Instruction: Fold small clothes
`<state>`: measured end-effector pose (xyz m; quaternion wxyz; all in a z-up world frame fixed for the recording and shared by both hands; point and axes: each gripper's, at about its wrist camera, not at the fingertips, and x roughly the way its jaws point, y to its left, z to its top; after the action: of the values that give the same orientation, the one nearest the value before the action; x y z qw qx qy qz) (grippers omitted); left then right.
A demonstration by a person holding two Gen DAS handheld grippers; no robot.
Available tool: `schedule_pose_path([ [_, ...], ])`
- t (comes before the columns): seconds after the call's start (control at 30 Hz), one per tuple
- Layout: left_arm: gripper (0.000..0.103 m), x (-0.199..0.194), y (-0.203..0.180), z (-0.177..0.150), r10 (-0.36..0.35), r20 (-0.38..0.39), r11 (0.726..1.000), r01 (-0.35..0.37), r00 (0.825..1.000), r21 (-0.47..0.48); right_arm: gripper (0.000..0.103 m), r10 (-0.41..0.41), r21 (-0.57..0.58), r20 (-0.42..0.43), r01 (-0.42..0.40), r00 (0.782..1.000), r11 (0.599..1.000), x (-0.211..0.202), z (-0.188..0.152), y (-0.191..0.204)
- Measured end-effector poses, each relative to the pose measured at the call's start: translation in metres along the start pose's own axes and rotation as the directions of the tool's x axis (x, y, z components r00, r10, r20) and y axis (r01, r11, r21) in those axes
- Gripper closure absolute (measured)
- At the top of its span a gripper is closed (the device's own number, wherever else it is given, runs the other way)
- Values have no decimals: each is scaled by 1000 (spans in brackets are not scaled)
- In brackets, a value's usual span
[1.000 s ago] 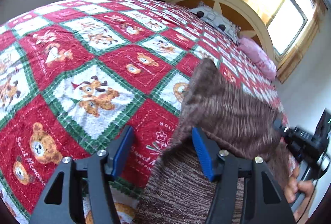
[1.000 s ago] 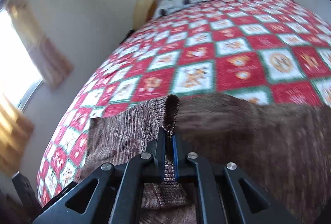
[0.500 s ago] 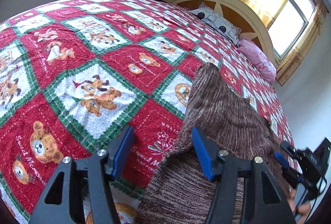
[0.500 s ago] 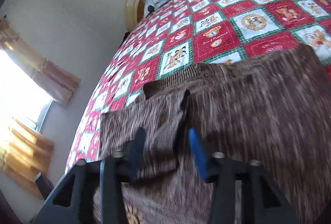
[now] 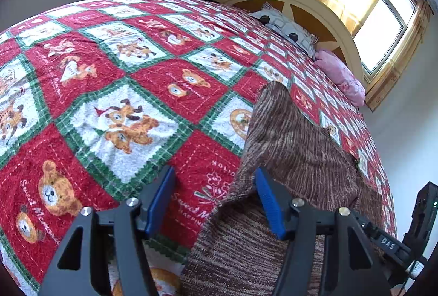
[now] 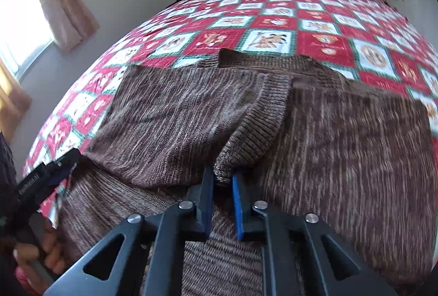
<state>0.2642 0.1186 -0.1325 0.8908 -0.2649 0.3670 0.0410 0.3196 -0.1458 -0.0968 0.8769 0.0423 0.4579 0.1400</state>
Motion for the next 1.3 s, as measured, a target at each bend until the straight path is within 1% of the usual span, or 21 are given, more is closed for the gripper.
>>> schedule_pose_path([
  [0.13,38,0,-1,0,-4,0,1000,4,1000,-3,95,-10,23,76,8,997,1000,-26,-3,-3],
  [0.2,38,0,-1,0,-3,0,1000,3,1000,-2,94,-4,27,59,3,998,1000,-30,-8,-5],
  [0.3,38,0,-1,0,-4,0,1000,4,1000,-3,94,0,16,1,0,1000,1000,-20,-19,-2],
  [0.4,38,0,-1,0,-10,1,1000,10,1000,-8,93,5,-6,18,-4,1000,1000,-22,-28,0],
  [0.5,38,-1,3,0,-24,5,1000,24,1000,-20,92,18,34,14,-19,1000,999,-31,-27,-6],
  [0.57,38,-5,8,-1,-41,19,998,42,999,-41,92,-27,79,51,23,998,997,-44,-24,-15],
  [0.6,38,-8,10,-2,-43,31,998,44,999,-52,92,-57,104,89,47,994,993,-52,-23,-20],
  [0.67,38,-15,11,-4,-2,67,998,6,998,-62,92,-90,132,149,71,985,989,-64,-19,-23],
  [0.73,30,-21,11,-3,43,96,997,-37,994,-71,92,-80,131,205,54,975,990,-70,-15,-19],
  [0.77,30,-23,11,-3,42,101,997,-36,994,-68,92,-60,115,210,37,976,993,-68,-12,-14],
  [0.83,30,-25,5,-1,43,105,999,-39,994,-38,92,-23,63,189,12,982,998,-54,-10,0],
  [0.9,30,-27,-11,0,77,123,995,-84,989,50,92,-3,32,165,-2,986,999,-40,-10,10],
  [0.93,29,-26,-21,1,94,131,989,-107,987,100,92,13,26,127,-16,992,1000,-27,-12,15],
  [0.97,28,-22,-34,2,116,126,977,-136,985,165,92,31,26,80,-33,996,999,-15,-14,17],
  [1.0,25,-18,-41,2,136,117,968,-157,984,198,92,50,29,36,-51,998,998,-3,-17,19],
  [1.03,25,-11,-48,3,174,107,954,-194,979,228,92,45,29,77,-48,996,998,-4,-19,20],
  [1.07,25,-1,-52,3,225,84,937,-239,971,255,92,55,45,70,-58,996,997,-4,-19,18],
  [1.1,25,7,-53,2,244,56,930,-250,968,271,92,73,69,68,-78,995,995,-4,-18,14],
  [1.17,24,24,-49,0,267,-30,923,-247,963,294,92,120,134,71,-129,990,983,-6,-21,2],
  [1.23,20,19,-39,4,224,-36,945,-208,974,253,92,147,170,58,-155,987,973,-13,-26,-3],
  [1.3,18,18,-28,6,195,-53,956,-178,979,232,92,157,196,8,-156,988,968,-22,-38,-5],
])
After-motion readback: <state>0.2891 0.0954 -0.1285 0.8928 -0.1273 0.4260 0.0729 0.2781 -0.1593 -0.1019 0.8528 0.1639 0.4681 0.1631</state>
